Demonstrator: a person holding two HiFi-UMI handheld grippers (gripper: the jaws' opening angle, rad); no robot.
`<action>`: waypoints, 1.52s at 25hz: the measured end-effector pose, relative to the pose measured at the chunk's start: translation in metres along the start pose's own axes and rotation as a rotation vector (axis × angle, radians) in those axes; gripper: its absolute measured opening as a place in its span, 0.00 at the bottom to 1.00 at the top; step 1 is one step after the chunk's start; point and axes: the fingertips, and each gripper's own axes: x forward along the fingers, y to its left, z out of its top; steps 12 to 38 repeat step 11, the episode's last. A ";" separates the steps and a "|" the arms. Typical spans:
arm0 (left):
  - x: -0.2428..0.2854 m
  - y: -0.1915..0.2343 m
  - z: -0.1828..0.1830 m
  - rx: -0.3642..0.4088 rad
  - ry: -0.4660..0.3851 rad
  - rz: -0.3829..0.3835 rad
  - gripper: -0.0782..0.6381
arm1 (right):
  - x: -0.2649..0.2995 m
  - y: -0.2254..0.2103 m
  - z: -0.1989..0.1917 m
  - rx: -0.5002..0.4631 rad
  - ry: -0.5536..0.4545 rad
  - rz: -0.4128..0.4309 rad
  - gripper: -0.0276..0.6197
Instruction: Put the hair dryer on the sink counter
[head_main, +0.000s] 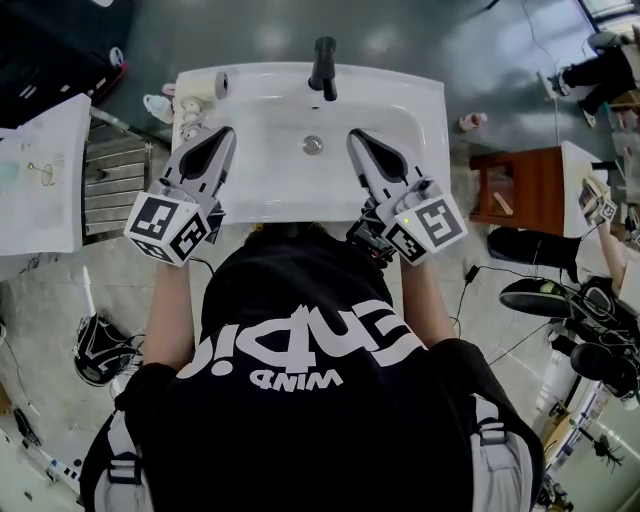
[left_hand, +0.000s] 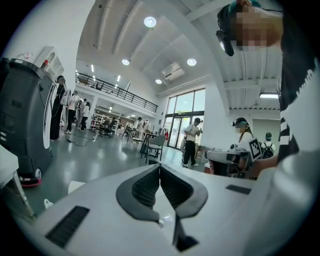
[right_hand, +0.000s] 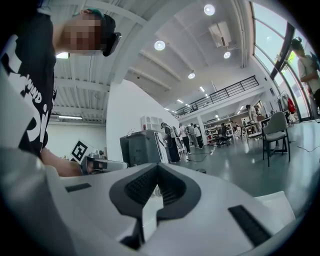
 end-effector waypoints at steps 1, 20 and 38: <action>0.000 0.000 0.000 -0.002 0.000 0.000 0.14 | 0.000 0.000 0.000 0.000 0.001 0.000 0.07; 0.006 0.003 -0.011 -0.024 0.025 0.007 0.14 | 0.003 -0.004 -0.003 0.009 0.018 -0.008 0.07; 0.006 0.003 -0.011 -0.024 0.025 0.007 0.14 | 0.003 -0.004 -0.003 0.009 0.018 -0.008 0.07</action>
